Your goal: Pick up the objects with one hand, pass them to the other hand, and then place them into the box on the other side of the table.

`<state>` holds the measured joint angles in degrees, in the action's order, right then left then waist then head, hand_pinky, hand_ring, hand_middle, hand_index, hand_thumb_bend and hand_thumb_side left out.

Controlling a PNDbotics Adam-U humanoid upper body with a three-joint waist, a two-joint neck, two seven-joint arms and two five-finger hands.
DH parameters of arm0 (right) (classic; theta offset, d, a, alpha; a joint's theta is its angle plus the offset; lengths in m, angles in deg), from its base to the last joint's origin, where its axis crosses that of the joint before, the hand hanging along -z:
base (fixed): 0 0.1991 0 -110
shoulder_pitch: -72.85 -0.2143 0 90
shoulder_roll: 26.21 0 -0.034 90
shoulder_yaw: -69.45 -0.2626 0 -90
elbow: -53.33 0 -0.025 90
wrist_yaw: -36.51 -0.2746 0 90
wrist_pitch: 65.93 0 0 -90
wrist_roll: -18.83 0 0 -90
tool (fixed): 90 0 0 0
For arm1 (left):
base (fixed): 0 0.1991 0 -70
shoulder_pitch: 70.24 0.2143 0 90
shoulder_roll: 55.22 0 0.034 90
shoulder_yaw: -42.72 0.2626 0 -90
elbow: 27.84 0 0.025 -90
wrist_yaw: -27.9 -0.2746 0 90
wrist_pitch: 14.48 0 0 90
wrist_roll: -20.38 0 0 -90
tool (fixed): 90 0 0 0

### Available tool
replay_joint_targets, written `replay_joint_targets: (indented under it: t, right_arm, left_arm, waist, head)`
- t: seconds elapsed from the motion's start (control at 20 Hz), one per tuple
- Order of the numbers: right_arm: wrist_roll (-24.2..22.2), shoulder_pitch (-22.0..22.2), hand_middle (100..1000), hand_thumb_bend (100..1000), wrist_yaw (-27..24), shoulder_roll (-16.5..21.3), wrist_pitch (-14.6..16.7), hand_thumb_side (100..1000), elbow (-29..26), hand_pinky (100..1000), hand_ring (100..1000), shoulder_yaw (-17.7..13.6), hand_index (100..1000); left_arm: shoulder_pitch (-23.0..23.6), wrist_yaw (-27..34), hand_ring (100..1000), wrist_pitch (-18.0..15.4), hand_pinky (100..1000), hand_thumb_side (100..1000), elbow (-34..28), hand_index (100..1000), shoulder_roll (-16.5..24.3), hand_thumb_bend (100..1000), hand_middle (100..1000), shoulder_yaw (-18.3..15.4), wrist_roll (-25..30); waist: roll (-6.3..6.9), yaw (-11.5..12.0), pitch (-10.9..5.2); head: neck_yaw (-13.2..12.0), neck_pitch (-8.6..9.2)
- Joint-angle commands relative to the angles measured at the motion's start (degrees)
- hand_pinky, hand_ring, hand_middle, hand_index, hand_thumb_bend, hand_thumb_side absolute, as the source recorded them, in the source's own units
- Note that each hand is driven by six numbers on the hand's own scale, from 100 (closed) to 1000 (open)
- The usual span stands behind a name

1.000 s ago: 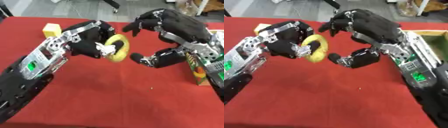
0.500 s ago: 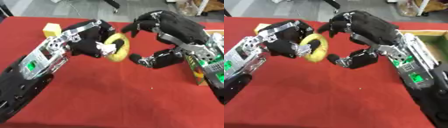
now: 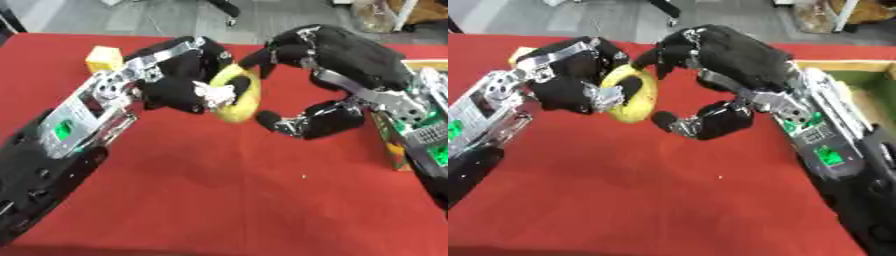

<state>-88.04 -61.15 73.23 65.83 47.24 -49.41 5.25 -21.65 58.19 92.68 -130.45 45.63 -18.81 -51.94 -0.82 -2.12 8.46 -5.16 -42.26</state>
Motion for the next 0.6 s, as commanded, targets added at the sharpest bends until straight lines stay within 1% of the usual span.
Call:
replay_joint_targets:
  t: [0.05, 0.2, 0.6]
  right_arm:
    - [0.4, -0.7, 515, 310, -0.5, 0.3, -0.3, 274, -0.2, 612, 574, -0.2, 774]
    - [1.5, -0.6, 505, 282, -0.3, 0.3, -1.1, 249, 0.0, 602, 564, -0.3, 744]
    - [7.6, -0.1, 479, 195, 1.6, 0.4, -3.6, 167, 0.5, 576, 537, -0.3, 676]
  left_arm:
    - [-1.5, 0.3, 408, 0.2, 619, 107, -1.1, 326, 0.3, 100, 251, -0.1, -0.1]
    - [-1.6, 0.4, 410, 0.3, 623, 111, -1.1, 330, 0.2, 100, 254, 0.1, 0.0]
    - [-1.8, 1.5, 414, 1.0, 627, 120, -1.4, 336, -0.2, 100, 259, 0.7, 0.4]
  waist:
    - [0.13, -0.1, -1.58]
    - [0.16, -0.2, -1.57]
    - [0.19, -0.1, -1.59]
  head:
    - [0.0, -0.31]
    - [0.0, -0.33]
    - [0.0, -0.34]
